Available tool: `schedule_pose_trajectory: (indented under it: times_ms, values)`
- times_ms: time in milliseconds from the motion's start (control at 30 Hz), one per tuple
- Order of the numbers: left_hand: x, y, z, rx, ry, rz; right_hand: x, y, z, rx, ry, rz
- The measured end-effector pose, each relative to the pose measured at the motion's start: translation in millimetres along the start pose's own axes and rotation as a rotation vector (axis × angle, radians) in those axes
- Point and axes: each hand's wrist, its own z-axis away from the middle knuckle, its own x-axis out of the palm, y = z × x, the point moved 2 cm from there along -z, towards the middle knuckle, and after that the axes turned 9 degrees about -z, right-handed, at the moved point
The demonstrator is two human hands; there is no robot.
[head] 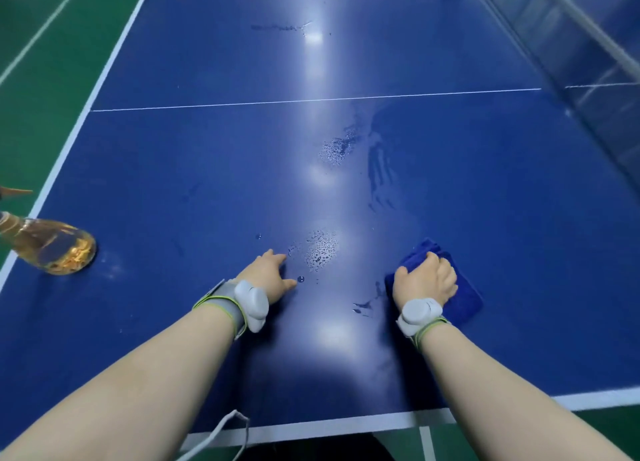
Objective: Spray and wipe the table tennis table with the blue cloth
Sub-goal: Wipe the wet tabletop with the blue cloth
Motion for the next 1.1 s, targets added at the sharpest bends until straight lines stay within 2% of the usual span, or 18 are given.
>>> schedule_pose_trajectory:
  times_ms: [167, 333, 400, 633, 767, 900, 967, 1033, 1100]
  values:
    - [2.4, 13.5, -14.7, -0.071, 0.0, -0.037, 11.2, 25.8, -14.1, -0.043, -0.145, 0.201]
    - [-0.4, -2.5, -30.6, -0.226, 0.077, -0.147, 15.1, 15.4, -38.7, -0.133, -0.195, 0.286]
    - [-0.8, -13.5, -36.4, -0.251, 0.054, -0.186, 19.1, 7.6, -49.1, -0.152, -0.212, 0.316]
    - [2.5, -32.7, -47.6, -0.17, -0.109, -0.331, 48.7, -25.4, -29.8, -0.313, -0.243, 0.379]
    - [-2.3, -36.0, -49.6, -0.137, -0.19, -0.372, 82.3, -57.2, 25.0, -0.529, -0.324, 0.45]
    - [-12.5, -42.8, -52.2, -0.074, -0.336, -0.387, 119.1, -77.7, 86.5, -0.785, -0.486, 0.535]
    - [-16.8, -48.1, -55.5, -0.036, -0.399, -0.363, 126.0, -80.9, 98.2, -0.837, -0.509, 0.561]
    - [-17.6, -53.3, -54.4, -0.011, -0.401, -0.335, 123.9, -79.6, 96.0, -0.839, -0.517, 0.561]
    - [-15.8, -57.4, -47.5, 0.016, -0.327, -0.322, 116.8, -72.7, 86.8, -0.828, -0.512, 0.553]
